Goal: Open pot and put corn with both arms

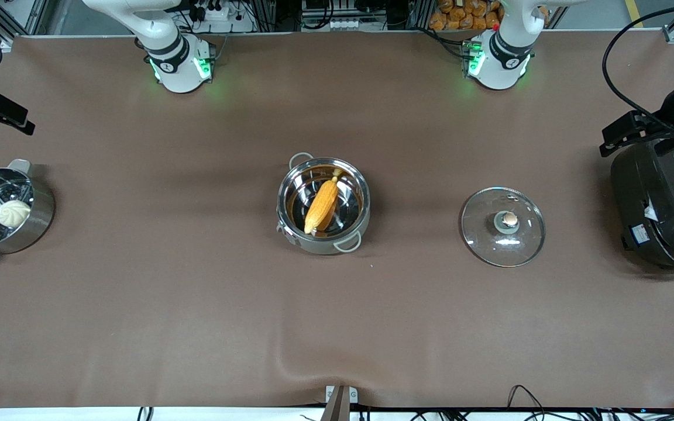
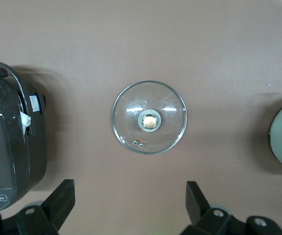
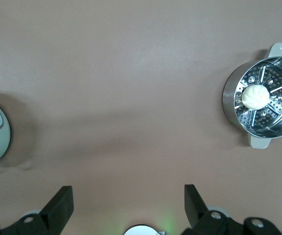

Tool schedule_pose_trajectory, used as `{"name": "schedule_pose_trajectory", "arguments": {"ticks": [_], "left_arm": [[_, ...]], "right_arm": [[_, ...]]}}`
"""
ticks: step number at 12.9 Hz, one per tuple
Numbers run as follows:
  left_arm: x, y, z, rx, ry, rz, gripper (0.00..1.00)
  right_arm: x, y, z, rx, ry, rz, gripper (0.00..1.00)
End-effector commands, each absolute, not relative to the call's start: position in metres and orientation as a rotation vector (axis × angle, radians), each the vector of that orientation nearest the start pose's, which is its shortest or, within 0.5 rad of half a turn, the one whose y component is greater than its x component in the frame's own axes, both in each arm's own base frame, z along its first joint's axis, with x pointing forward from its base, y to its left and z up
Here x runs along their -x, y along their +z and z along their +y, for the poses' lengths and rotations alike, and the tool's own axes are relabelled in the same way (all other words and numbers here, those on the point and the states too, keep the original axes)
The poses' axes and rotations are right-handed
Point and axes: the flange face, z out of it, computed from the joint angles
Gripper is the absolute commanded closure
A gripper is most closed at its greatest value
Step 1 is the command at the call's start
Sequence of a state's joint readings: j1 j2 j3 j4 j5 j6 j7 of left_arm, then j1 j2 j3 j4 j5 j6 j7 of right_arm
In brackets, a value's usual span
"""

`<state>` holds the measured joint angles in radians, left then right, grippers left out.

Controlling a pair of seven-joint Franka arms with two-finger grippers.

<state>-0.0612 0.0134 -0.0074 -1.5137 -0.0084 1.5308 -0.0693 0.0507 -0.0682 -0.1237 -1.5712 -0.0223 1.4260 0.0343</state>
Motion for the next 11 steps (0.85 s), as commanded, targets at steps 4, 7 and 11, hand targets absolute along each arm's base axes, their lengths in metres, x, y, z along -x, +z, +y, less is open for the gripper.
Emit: {"name": "schedule_pose_trajectory", "arguments": {"ticks": [4,7,11], "left_arm": [[-0.549,0.646,-0.033,3.143,0.041,0.02,0.0],[-0.547,0.648,-0.033,3.138,0.05,0.017,0.0],[-0.547,0.657,-0.032,3.134,0.026,0.016,0.0]], "right_arm": [[-0.519,0.641,-0.042,3.133,0.107,0.168,0.0],[-0.522,0.637,-0.039,3.134,0.088,0.161,0.0],[-0.523,0.635,-0.035,3.113,0.091,0.158,0.0]]}}
